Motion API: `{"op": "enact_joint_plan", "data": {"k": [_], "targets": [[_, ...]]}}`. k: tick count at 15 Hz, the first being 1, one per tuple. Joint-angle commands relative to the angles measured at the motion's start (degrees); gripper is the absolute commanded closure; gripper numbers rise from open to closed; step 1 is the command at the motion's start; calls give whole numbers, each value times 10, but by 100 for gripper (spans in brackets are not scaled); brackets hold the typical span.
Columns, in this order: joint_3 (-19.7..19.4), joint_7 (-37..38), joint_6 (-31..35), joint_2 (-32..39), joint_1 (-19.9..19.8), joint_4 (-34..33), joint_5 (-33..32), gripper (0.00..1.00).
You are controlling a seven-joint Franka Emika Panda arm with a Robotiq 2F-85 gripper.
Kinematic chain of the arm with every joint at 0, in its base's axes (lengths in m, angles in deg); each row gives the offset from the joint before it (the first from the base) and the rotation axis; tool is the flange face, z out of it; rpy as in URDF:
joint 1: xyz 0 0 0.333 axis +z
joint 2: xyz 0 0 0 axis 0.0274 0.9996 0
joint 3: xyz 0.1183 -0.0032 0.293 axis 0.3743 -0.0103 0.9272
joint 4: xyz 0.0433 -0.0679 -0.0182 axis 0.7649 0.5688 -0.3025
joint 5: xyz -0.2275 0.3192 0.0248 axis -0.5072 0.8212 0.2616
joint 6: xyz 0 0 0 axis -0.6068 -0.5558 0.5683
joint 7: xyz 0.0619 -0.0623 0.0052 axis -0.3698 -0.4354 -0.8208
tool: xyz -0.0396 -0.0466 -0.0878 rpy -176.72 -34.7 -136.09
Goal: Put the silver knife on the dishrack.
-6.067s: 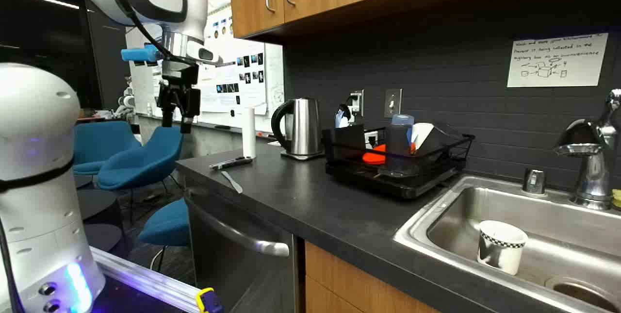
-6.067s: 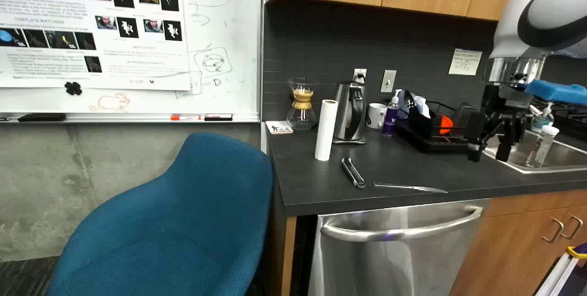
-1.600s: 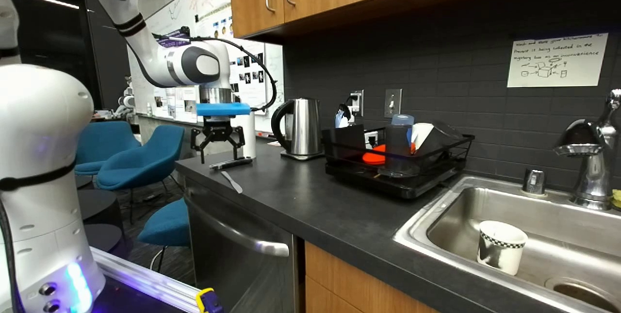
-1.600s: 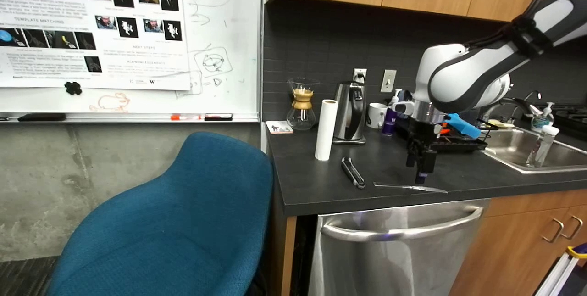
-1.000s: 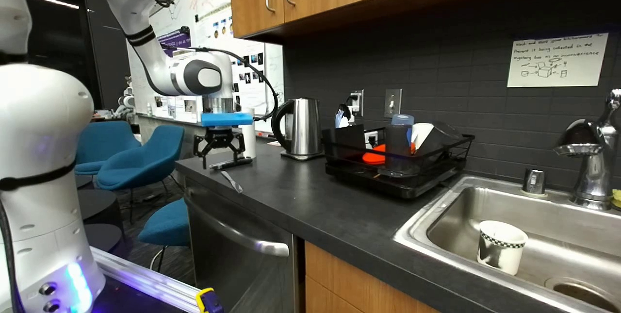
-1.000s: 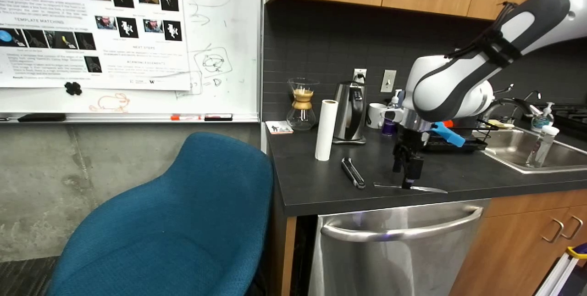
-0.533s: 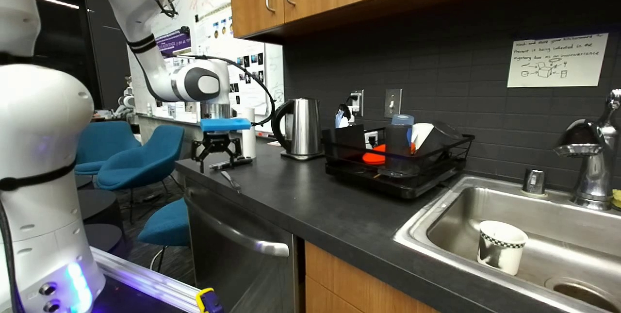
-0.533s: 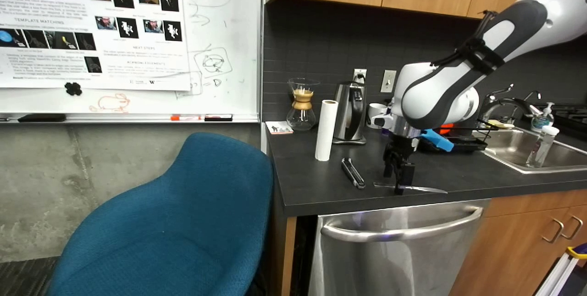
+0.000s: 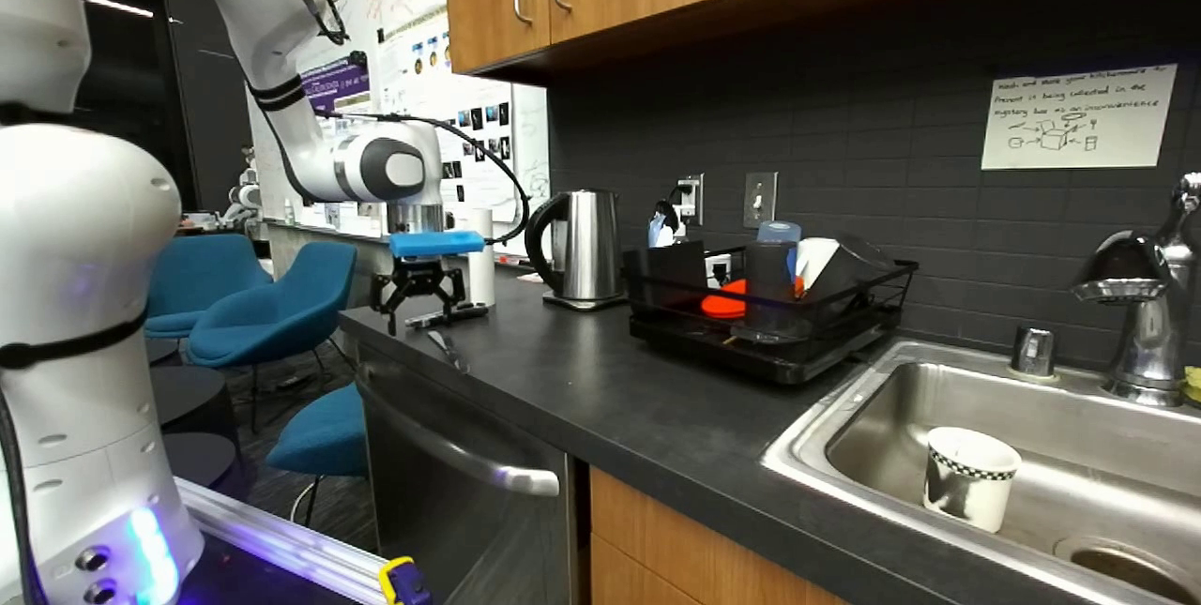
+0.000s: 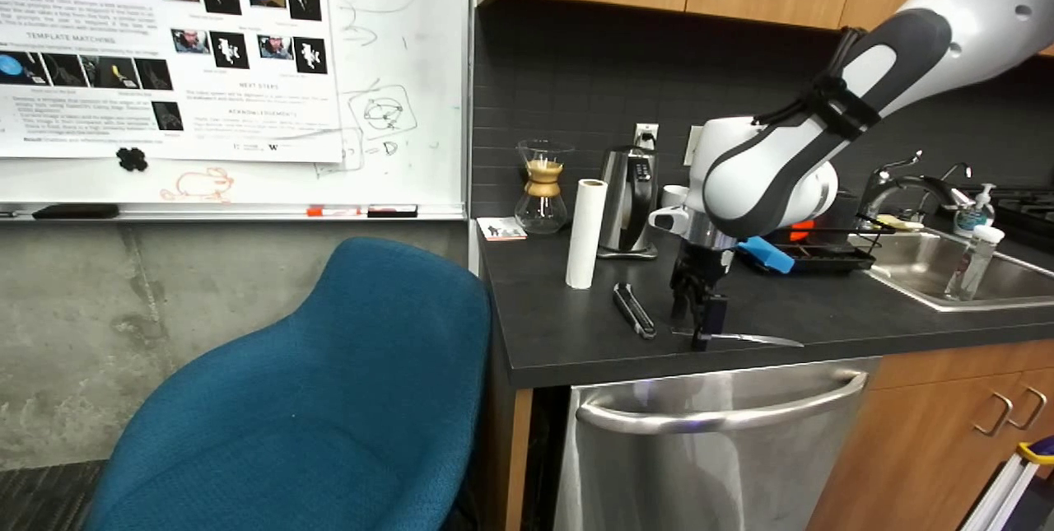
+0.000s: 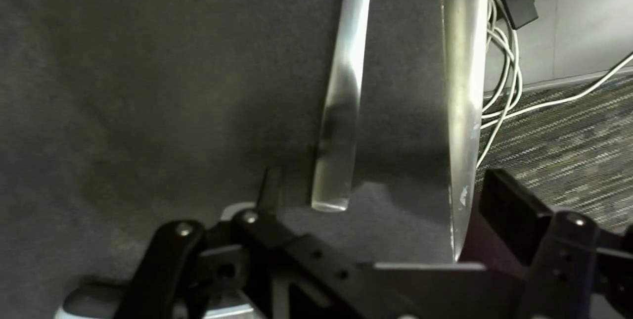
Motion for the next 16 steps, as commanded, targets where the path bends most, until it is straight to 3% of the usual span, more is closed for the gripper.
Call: {"op": "enact_joint_plan", "data": {"k": [1,3,6,8,9,11,16], "targets": [[7,-2,8,17,-14,-15,-17,0],[6,0,8,21,-19,-18,-27,0],[6,-1,8,29,-25,-22,-38,8],[6,-3,8,33,-29,-25,-38,32],[7,-4,8,35,-31,-26,-39,32],[7,-3,9,35,-33,-31,-40,45],[6,-4,8,32,-38,-36,-42,85]]}}
